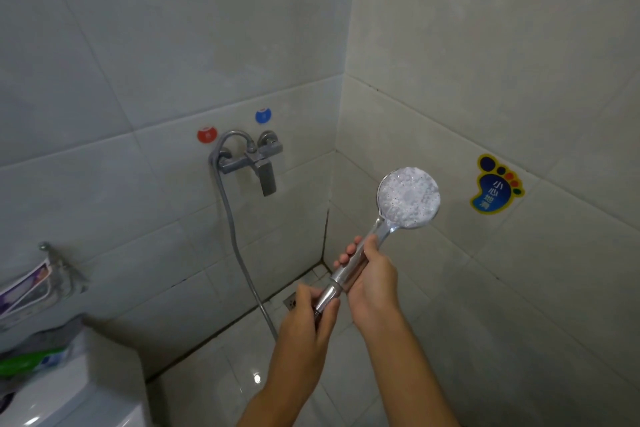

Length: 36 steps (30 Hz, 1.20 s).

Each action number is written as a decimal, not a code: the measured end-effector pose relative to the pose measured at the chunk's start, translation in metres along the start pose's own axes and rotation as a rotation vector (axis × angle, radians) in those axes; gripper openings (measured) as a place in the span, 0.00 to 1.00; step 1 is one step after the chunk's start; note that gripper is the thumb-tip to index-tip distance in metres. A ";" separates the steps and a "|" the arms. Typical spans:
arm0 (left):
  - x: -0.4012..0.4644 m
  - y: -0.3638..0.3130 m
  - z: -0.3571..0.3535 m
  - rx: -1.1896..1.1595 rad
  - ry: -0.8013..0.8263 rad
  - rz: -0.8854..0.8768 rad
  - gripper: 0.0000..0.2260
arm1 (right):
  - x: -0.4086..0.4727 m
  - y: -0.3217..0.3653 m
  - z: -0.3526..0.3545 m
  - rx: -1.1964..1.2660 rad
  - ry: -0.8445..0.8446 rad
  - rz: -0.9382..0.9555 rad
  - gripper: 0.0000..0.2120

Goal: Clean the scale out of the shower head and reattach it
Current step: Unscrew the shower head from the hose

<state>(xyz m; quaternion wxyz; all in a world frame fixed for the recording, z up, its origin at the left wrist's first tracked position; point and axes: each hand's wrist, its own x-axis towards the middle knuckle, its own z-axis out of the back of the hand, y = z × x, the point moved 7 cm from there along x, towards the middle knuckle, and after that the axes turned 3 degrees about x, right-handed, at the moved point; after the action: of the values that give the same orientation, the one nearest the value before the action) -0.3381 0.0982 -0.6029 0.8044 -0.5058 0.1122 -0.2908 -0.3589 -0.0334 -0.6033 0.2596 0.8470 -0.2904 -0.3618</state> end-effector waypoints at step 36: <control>-0.012 0.101 -0.035 -0.025 0.094 0.214 0.05 | 0.031 -0.050 0.068 -0.042 -0.144 -0.155 0.14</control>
<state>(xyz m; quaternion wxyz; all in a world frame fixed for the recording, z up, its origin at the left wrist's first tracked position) -0.3283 0.1109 -0.7092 0.8183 -0.4865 0.2068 -0.2256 -0.3781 -0.0351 -0.6914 0.2270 0.8330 -0.2345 -0.4467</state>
